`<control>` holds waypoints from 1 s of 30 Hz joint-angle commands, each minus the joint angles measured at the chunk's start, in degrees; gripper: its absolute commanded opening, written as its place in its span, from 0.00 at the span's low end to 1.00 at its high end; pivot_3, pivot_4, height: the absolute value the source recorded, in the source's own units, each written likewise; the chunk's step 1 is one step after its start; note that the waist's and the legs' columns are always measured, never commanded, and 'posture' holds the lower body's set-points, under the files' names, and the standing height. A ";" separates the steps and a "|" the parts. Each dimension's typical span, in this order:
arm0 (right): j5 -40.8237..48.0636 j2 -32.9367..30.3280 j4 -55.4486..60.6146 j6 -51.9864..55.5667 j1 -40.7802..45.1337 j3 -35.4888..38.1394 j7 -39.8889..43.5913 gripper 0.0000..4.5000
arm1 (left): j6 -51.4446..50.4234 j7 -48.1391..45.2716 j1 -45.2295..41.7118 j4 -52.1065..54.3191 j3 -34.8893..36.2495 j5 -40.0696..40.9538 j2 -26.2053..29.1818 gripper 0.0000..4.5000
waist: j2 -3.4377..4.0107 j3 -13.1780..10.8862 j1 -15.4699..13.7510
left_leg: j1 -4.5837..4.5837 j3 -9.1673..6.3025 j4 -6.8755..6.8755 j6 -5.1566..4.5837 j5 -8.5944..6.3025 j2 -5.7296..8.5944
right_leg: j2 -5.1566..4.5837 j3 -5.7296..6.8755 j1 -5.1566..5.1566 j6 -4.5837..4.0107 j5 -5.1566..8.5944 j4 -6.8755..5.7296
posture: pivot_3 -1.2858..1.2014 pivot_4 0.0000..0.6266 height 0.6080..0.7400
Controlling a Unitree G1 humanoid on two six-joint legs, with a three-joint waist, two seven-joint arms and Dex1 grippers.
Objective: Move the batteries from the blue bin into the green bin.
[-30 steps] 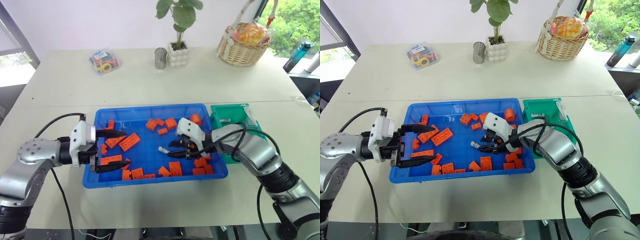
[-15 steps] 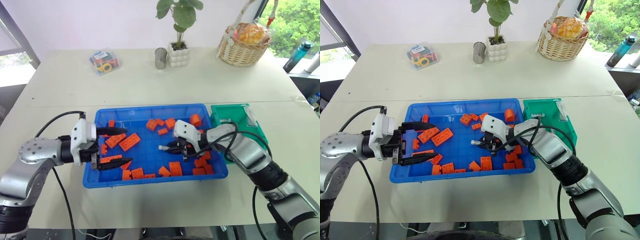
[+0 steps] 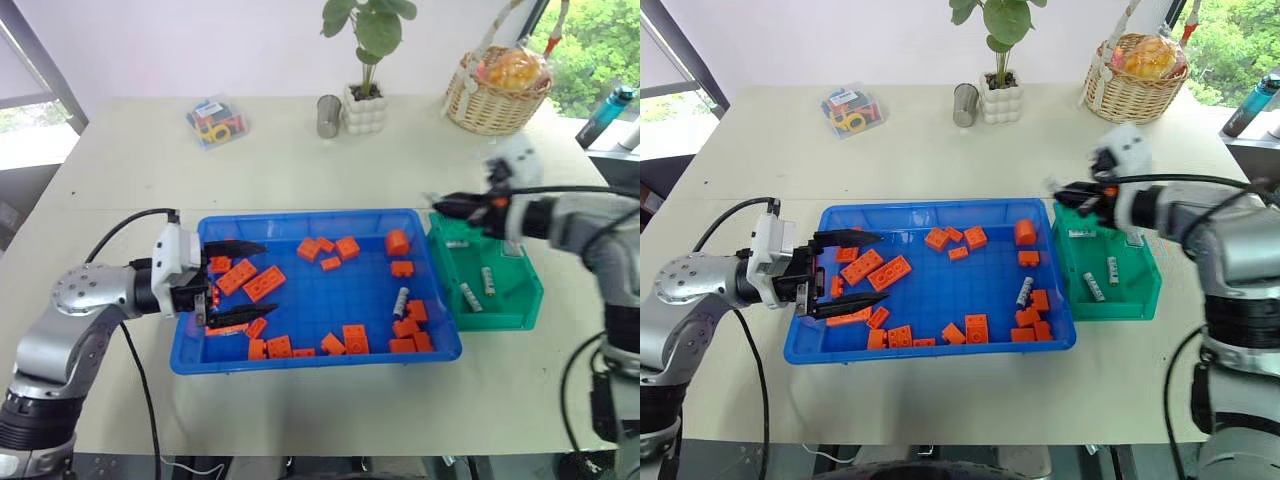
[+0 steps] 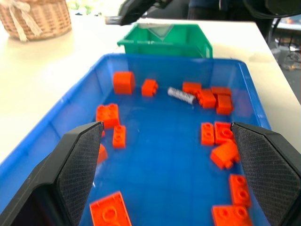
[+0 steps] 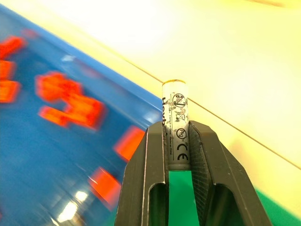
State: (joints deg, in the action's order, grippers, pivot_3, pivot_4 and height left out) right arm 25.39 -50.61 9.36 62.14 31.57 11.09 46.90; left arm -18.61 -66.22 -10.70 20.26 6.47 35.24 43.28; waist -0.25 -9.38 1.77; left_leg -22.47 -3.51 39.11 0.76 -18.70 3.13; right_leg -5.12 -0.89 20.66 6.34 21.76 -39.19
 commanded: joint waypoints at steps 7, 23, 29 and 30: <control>-0.78 -4.41 3.38 -1.85 -10.94 3.96 -2.22 0.45 | 1.77 -0.48 -3.40 -2.11 -1.64 -0.94 -1.57 1.00 | 0.01 0.00 0.75 | 0.02 0.12 0.08 0.02 0.02 -0.08 | 0.07 -0.05 -0.03 0.00 0.00 -0.01 | 0.52 0.24 0.98; 1.13 -8.97 10.45 -11.72 4.62 -16.17 13.86 0.67 | 1.27 1.16 -3.75 -1.14 -1.65 -0.73 -1.96 1.00 | 0.04 -0.03 0.47 | 0.03 0.04 0.10 0.01 0.01 -0.09 | 0.05 -0.02 -0.08 0.00 0.00 0.07 | 0.52 0.24 0.98; -3.08 -9.51 12.26 -13.08 4.25 -23.61 15.87 0.73 | 1.21 3.03 -2.92 -0.17 -0.75 -0.62 -1.92 1.00 | 0.04 -0.03 0.48 | 0.02 0.03 0.10 0.01 0.01 -0.06 | 0.02 -0.01 -0.07 0.00 0.00 0.07 | 0.52 0.24 0.98; -3.16 -9.25 12.68 -12.64 4.16 -23.82 15.63 0.78 | 1.20 3.26 -2.69 0.05 -0.56 -0.53 -1.83 1.00 | 0.04 -0.03 0.55 | 0.02 0.03 0.10 0.01 0.01 -0.06 | 0.02 -0.01 -0.06 0.00 0.00 0.07 | 0.52 0.24 0.98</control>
State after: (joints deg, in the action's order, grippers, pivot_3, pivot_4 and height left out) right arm 22.62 -59.62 19.70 49.56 35.06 -13.32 62.38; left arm -17.98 -63.48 -13.65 18.29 4.02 34.30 41.33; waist -0.21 -9.41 2.32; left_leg -22.45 -3.48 39.20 0.77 -18.69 3.06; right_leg -5.10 -0.90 20.61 6.34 21.76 -39.12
